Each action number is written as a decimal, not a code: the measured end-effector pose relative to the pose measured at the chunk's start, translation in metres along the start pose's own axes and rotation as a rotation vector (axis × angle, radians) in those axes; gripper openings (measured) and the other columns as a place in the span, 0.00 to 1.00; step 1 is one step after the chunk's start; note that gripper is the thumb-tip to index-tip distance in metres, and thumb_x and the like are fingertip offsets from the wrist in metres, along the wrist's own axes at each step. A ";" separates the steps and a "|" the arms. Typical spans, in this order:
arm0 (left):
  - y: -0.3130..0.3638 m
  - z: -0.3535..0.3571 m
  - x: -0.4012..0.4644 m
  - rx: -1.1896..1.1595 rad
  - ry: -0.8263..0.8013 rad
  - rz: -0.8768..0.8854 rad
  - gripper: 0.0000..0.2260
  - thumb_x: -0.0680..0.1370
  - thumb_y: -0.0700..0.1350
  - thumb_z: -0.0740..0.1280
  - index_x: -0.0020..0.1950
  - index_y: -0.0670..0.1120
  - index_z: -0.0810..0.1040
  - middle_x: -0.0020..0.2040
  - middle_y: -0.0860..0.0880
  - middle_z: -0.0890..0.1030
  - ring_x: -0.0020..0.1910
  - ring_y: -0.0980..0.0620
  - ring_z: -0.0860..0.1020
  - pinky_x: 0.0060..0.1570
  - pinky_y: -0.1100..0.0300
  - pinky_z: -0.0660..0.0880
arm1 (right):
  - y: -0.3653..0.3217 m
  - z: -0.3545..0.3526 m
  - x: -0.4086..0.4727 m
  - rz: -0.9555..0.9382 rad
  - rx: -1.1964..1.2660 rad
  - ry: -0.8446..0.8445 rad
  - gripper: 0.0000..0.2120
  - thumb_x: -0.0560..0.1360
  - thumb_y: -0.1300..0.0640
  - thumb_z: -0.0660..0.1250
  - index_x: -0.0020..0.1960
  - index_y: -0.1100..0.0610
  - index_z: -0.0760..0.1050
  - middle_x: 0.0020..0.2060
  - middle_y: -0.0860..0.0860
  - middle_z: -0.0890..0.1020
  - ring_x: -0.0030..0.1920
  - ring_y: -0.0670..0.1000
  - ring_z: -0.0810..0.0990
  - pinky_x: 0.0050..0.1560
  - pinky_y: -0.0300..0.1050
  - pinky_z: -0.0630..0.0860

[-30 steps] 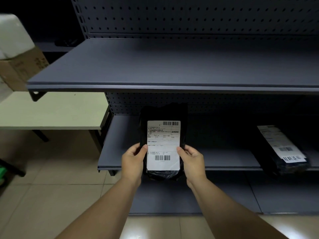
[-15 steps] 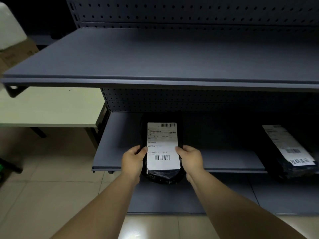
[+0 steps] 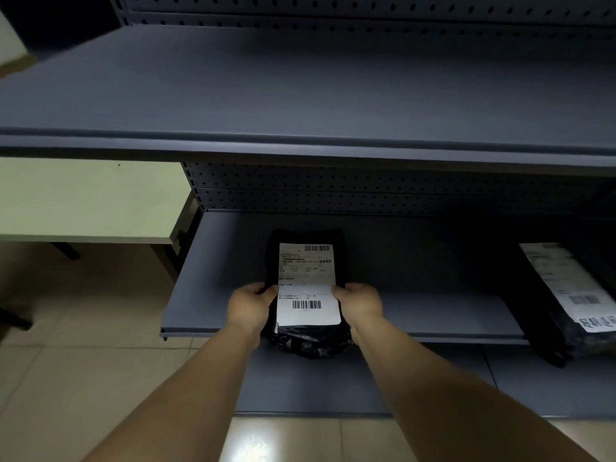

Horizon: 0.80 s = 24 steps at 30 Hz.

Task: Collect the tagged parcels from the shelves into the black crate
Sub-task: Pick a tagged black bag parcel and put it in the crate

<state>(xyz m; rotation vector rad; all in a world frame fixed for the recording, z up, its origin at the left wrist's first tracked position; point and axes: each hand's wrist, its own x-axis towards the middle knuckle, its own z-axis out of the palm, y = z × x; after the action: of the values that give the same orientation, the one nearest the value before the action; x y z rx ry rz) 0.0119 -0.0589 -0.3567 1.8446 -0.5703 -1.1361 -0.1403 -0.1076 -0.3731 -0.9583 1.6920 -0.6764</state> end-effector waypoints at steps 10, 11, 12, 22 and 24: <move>-0.005 0.003 0.011 0.031 0.028 -0.016 0.03 0.78 0.41 0.66 0.46 0.43 0.78 0.46 0.41 0.82 0.44 0.42 0.80 0.50 0.48 0.78 | 0.003 0.000 0.011 -0.007 -0.060 -0.057 0.14 0.76 0.56 0.67 0.47 0.69 0.78 0.47 0.62 0.83 0.46 0.60 0.82 0.44 0.48 0.76; -0.005 0.003 0.011 0.045 0.036 -0.013 0.03 0.78 0.41 0.66 0.46 0.44 0.77 0.46 0.41 0.81 0.44 0.42 0.79 0.51 0.48 0.78 | 0.002 -0.001 0.009 -0.012 -0.058 -0.063 0.14 0.76 0.55 0.66 0.46 0.68 0.78 0.47 0.62 0.83 0.45 0.59 0.82 0.43 0.47 0.75; -0.004 0.003 0.010 0.062 0.046 -0.010 0.02 0.78 0.42 0.66 0.47 0.44 0.77 0.47 0.41 0.81 0.45 0.41 0.79 0.51 0.47 0.78 | 0.001 -0.003 0.008 -0.023 -0.064 -0.064 0.15 0.76 0.54 0.66 0.46 0.68 0.78 0.47 0.62 0.83 0.45 0.59 0.81 0.43 0.46 0.74; 0.022 0.006 -0.017 0.704 0.232 0.356 0.16 0.78 0.48 0.63 0.60 0.39 0.76 0.56 0.37 0.76 0.55 0.38 0.74 0.46 0.51 0.73 | -0.004 -0.058 -0.024 -0.413 -0.630 0.222 0.14 0.80 0.54 0.58 0.54 0.58 0.80 0.51 0.56 0.82 0.50 0.56 0.79 0.44 0.44 0.74; 0.028 0.010 -0.029 0.817 0.234 0.466 0.16 0.78 0.48 0.62 0.60 0.40 0.76 0.56 0.38 0.76 0.53 0.39 0.75 0.45 0.52 0.74 | -0.002 -0.072 -0.030 -0.495 -0.761 0.287 0.14 0.79 0.54 0.57 0.55 0.57 0.80 0.52 0.54 0.82 0.52 0.54 0.78 0.47 0.45 0.75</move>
<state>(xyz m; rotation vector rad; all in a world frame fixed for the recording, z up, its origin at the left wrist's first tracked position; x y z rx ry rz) -0.0091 -0.0568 -0.3212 2.2840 -1.3786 -0.3678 -0.2033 -0.0836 -0.3342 -1.9342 2.0292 -0.4895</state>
